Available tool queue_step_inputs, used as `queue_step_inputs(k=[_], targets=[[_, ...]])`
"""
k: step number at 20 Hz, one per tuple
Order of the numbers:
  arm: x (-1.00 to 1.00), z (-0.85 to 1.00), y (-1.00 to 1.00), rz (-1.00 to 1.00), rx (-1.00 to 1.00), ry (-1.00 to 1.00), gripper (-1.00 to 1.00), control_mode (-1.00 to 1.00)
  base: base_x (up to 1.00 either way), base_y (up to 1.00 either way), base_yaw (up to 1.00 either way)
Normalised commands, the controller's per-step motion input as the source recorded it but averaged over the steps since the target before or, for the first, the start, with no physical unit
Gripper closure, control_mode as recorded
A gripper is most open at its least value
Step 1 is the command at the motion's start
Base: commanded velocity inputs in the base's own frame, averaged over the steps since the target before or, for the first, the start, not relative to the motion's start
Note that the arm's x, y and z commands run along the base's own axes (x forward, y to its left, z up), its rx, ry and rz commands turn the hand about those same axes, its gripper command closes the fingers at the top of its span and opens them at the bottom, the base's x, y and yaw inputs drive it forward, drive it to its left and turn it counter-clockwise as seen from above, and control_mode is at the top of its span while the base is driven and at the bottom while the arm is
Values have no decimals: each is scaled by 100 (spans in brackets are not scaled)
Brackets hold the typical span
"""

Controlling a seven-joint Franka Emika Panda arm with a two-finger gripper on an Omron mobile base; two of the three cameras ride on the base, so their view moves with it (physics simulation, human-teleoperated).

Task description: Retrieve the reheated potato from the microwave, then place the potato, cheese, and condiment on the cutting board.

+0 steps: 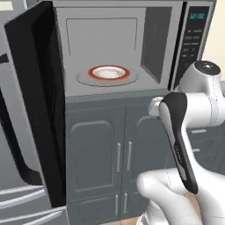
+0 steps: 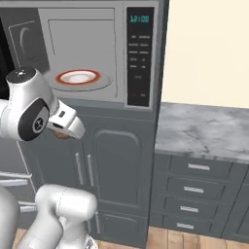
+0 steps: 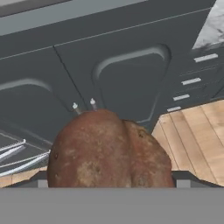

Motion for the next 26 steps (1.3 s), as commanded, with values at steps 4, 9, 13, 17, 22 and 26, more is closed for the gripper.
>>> queue_step_inputs(k=[4,9,13,17,22,26], targets=[[0,0,0,0,0,0,100,100,17,-76,0],[0,0,0,0,0,0,100,100,21,-77,0],[0,0,0,0,0,0,100,100,21,-77,0],[0,0,0,0,0,0,100,100,26,-75,0],[0,0,0,0,0,0,100,100,37,-70,0],[0,0,0,0,0,0,100,100,40,-68,0]])
